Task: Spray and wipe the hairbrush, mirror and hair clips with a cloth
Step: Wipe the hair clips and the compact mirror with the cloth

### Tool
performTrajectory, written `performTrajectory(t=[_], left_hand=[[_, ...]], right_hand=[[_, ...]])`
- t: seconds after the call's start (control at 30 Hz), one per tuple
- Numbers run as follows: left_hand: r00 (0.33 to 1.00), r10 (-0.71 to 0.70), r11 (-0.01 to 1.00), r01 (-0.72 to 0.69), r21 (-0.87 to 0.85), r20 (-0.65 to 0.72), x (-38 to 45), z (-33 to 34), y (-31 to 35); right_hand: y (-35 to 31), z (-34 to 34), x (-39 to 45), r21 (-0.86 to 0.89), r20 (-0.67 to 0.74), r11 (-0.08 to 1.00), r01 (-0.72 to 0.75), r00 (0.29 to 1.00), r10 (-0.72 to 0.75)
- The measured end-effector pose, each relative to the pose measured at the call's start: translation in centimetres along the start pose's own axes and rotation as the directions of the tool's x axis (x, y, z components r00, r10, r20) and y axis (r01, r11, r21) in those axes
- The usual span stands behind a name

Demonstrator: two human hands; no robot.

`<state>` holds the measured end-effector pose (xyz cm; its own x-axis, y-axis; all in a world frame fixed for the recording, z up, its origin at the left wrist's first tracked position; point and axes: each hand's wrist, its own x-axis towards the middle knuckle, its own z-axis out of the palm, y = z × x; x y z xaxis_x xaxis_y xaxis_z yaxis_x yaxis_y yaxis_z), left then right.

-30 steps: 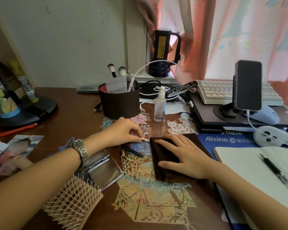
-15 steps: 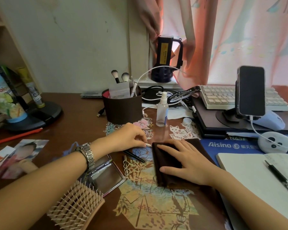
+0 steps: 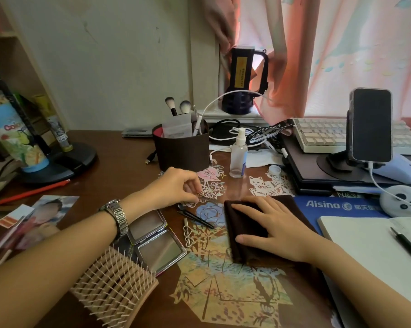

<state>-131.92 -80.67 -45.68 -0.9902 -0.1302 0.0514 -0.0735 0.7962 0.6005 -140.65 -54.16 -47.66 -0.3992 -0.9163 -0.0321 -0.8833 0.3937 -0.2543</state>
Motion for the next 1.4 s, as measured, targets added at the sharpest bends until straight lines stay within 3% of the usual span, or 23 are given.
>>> performTrajectory(t=[0.27,0.4,0.73,1.03,1.4], left_hand=[[0.992,-0.033,0.998,0.04,0.049,-0.126,-0.3,-1.3,-1.2],[0.989,-0.093,0.995,0.095,0.008,-0.117,-0.8,-1.7,-1.7],[0.99,-0.093,0.988,0.105,0.113,-0.11,-1.3,-2.0,-1.2],[0.969,-0.135,0.977,0.165,0.135,-0.209,-1.9,-1.9,-1.6],[0.987,-0.131,0.981,0.142,0.132,-0.093,-2.8,-3.0,-1.0]], right_hand=[[0.1,0.1,0.0,0.003,0.004,1.0,-0.005,1.0,0.005],[0.1,0.1,0.1,0.017,0.008,1.0,-0.005,1.0,0.005],[0.3,0.2,0.1,0.02,0.015,1.0,-0.015,1.0,0.015],[0.4,0.2,0.1,0.01,0.022,1.0,-0.017,1.0,0.017],[0.4,0.2,0.0,0.014,0.032,1.0,-0.019,0.999,0.018]])
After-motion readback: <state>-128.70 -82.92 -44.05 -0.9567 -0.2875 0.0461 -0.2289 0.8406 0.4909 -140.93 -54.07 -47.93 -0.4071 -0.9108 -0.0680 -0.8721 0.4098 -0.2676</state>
